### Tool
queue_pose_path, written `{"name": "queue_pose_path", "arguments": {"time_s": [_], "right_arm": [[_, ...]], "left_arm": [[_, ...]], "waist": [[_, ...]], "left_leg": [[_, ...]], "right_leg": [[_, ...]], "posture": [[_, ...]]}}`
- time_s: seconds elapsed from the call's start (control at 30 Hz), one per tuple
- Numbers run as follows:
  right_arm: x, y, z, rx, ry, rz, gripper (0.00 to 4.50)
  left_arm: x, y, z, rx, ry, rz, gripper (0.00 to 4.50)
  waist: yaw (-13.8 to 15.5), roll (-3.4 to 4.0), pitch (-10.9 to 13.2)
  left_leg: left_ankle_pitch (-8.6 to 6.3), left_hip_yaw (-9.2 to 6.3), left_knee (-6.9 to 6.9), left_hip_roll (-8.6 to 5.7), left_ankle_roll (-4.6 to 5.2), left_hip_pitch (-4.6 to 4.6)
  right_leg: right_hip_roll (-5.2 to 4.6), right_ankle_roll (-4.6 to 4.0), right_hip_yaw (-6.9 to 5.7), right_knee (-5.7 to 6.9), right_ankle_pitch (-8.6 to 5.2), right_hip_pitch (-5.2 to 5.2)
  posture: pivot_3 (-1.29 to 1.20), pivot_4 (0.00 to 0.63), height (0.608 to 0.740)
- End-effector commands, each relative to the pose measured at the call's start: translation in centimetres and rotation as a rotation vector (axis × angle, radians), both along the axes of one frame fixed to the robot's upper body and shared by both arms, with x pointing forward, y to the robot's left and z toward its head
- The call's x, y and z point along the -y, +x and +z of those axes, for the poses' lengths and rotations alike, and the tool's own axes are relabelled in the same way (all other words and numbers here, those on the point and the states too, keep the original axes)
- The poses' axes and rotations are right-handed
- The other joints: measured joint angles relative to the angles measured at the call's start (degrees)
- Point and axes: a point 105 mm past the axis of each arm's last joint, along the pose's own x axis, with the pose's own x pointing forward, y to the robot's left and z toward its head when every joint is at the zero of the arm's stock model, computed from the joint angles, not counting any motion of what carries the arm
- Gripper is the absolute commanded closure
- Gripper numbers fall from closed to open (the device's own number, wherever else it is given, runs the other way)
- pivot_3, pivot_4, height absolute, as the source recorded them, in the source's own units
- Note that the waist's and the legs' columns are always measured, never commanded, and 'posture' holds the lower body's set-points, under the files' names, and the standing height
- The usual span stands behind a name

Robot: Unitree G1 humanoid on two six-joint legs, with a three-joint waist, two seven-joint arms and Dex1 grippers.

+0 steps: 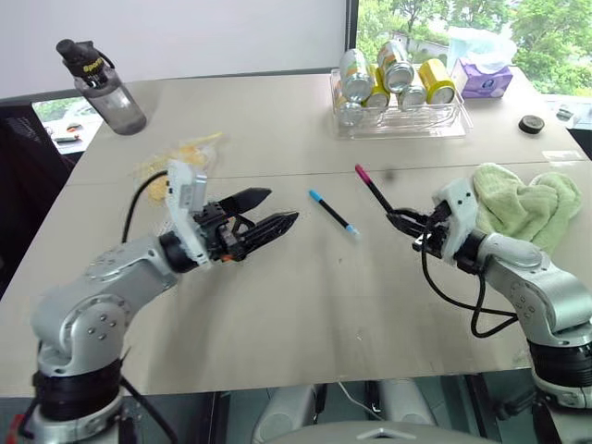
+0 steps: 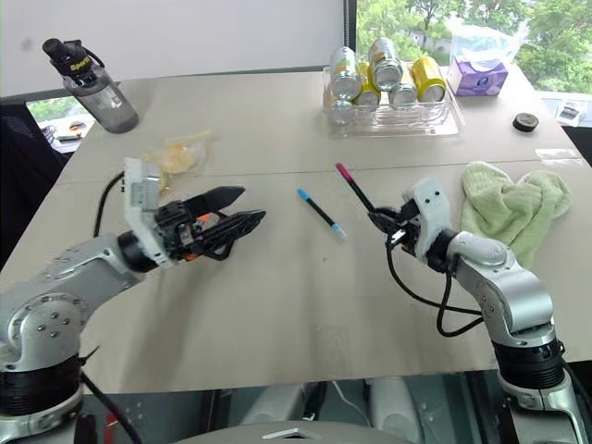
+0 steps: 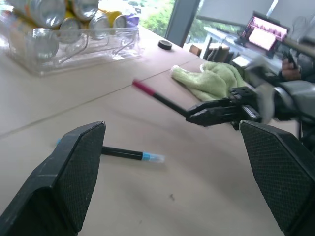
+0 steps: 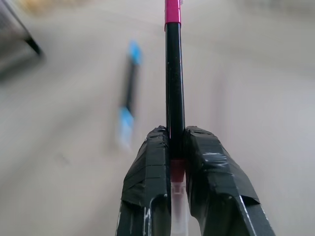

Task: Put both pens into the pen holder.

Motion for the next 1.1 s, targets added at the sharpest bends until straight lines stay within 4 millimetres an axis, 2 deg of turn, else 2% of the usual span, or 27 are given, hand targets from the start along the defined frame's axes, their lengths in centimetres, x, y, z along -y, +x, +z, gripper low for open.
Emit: {"name": "queue_pose_path", "arguments": {"time_s": [0.03,0.13,0.27,0.37,0.53,0.63,0.8,0.87,0.9,0.97,1.03,1.07,1.1], "right_arm": [[-2.6,-2.5,3.8,0.169,0.099,0.188,4.49],[-3.5,-3.5,5.0,0.227,0.173,0.267,4.49],[-4.5,-4.6,4.8,0.213,0.182,0.359,4.49],[-4.9,-4.6,4.9,0.212,0.187,0.376,4.49],[-5.4,-4.8,5.1,0.208,0.194,0.406,4.49],[-5.4,-5.0,4.9,0.197,0.192,0.423,4.50],[-5.4,-5.4,4.6,0.180,0.191,0.435,4.50],[-5.4,-5.5,4.7,0.173,0.199,0.440,4.50],[-5.4,-5.5,4.7,0.169,0.202,0.443,4.50],[-5.3,-5.5,4.6,0.149,0.212,0.446,4.50],[-5.2,-5.6,4.4,0.120,0.210,0.451,3.48],[-5.0,-5.6,4.3,0.107,0.203,0.448,3.27],[-4.8,-5.4,4.1,0.102,0.194,0.435,2.73]], "left_arm": [[1.3,1.0,1.4,-0.016,-0.211,0.038,0.00],[2.3,1.8,1.7,-0.029,-0.318,0.053,0.00],[4.3,2.3,2.7,-0.001,-0.407,0.016,0.00],[5.4,2.1,3.2,0.010,-0.414,-0.039,0.00],[6.2,1.3,2.9,0.008,-0.377,-0.106,0.00],[6.3,1.2,2.6,0.001,-0.369,-0.128,0.80],[6.6,1.0,2.6,0.006,-0.370,-0.152,3.24],[6.7,1.1,2.6,0.005,-0.374,-0.154,3.97],[6.8,1.1,2.6,0.004,-0.375,-0.156,4.47],[6.9,1.1,2.5,0.002,-0.376,-0.156,4.50],[6.9,1.2,2.2,-0.008,-0.364,-0.145,4.50],[6.8,1.3,1.9,-0.014,-0.347,-0.128,4.50],[6.6,1.4,1.7,-0.016,-0.332,-0.108,4.50]], "waist": [[0.2,-0.07,0.0],[0.2,-0.16,-0.1],[0.2,-0.16,-0.1],[0.1,-0.16,-0.1],[0.0,-0.16,-0.1],[0.2,-0.16,-0.1],[0.2,-0.16,-0.1],[0.2,-0.16,-0.1],[0.2,-0.16,-0.1],[0.2,-0.16,-0.1],[0.2,-0.16,-0.1],[0.2,-0.16,-0.1],[0.2,-0.16,-0.1]], "left_leg": [[0.00,-0.01,0.03,0.00,0.00,-0.01],[0.00,-0.02,0.11,0.00,0.00,-0.03],[0.00,0.01,0.25,-0.01,0.00,-0.01],[0.00,0.04,0.34,-0.01,-0.01,-0.01],[0.03,0.12,0.35,-0.01,-0.06,0.07],[0.04,0.11,0.35,-0.01,-0.08,0.08],[0.04,0.11,0.37,-0.02,-0.08,0.07],[0.04,0.11,0.37,-0.02,-0.08,0.07],[0.04,0.11,0.37,-0.02,-0.08,0.07],[0.04,0.12,0.37,-0.02,-0.08,0.08],[0.04,0.11,0.37,-0.02,-0.08,0.08],[0.04,0.11,0.37,-0.02,-0.08,0.08],[0.04,0.11,0.37,-0.02,-0.08,0.08]], "right_leg": [[0.00,0.00,-0.02,0.00,0.00,0.00],[0.00,0.02,-0.04,0.01,0.01,0.01],[0.00,0.04,-0.02,0.12,0.03,0.05],[0.01,0.04,0.00,0.27,0.03,0.03],[0.03,0.04,0.08,0.44,0.03,0.00],[0.03,0.04,0.08,0.47,0.03,0.00],[0.03,0.04,0.08,0.46,0.03,0.00],[0.03,0.04,0.08,0.47,0.03,0.00],[0.03,0.04,0.08,0.47,0.03,0.00],[0.03,0.04,0.10,0.48,0.03,0.00],[0.03,0.04,0.09,0.48,0.03,0.00],[0.03,0.04,0.09,0.48,0.03,0.01],[0.03,0.04,0.09,0.47,0.03,0.00]], "posture": [[0.00,0.150,0.740],[0.00,0.150,0.740],[0.00,0.150,0.740],[0.00,0.150,0.740],[0.00,0.150,0.740],[0.00,0.150,0.740],[0.00,0.150,0.740],[0.00,0.150,0.740],[0.00,0.150,0.740],[0.00,0.150,0.740],[0.00,0.150,0.740],[0.00,0.150,0.740],[0.00,0.150,0.740]]}}
